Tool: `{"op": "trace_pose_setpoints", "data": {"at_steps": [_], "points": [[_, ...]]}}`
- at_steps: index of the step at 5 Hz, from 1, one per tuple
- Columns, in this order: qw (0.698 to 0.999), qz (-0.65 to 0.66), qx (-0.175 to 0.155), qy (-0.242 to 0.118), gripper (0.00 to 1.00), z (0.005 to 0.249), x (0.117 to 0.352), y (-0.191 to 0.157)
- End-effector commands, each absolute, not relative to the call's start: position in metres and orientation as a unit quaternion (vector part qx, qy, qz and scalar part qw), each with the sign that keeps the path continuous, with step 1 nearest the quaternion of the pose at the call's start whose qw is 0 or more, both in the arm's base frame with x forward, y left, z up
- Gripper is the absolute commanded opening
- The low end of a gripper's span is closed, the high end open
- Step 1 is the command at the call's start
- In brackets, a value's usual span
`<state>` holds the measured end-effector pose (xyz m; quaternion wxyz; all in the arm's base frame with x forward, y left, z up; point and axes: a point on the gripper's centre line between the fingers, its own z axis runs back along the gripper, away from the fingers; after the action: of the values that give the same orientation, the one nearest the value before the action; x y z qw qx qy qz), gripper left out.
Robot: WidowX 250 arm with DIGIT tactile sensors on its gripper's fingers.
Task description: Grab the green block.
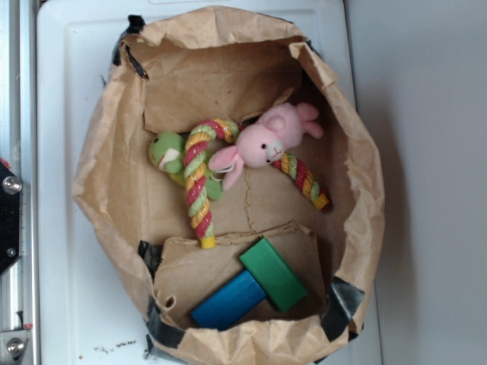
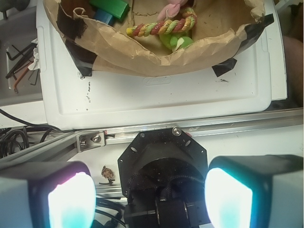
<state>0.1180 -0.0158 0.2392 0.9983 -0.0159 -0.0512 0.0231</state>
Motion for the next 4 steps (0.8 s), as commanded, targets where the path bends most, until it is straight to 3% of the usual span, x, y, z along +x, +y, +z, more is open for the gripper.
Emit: {"op": "trace_pose_setpoints", "data": {"at_steps": [1,3,4], "points": [[0.998,0.023,-0.016,-0.051,1.0,0.239,0.118,-0.016],[0.998,0.023,-0.016,-0.051,1.0,0.239,0.118,-0.016],[0.997,0.031,-0.023,-0.067,1.0,0.239,0.149,-0.021]]}}
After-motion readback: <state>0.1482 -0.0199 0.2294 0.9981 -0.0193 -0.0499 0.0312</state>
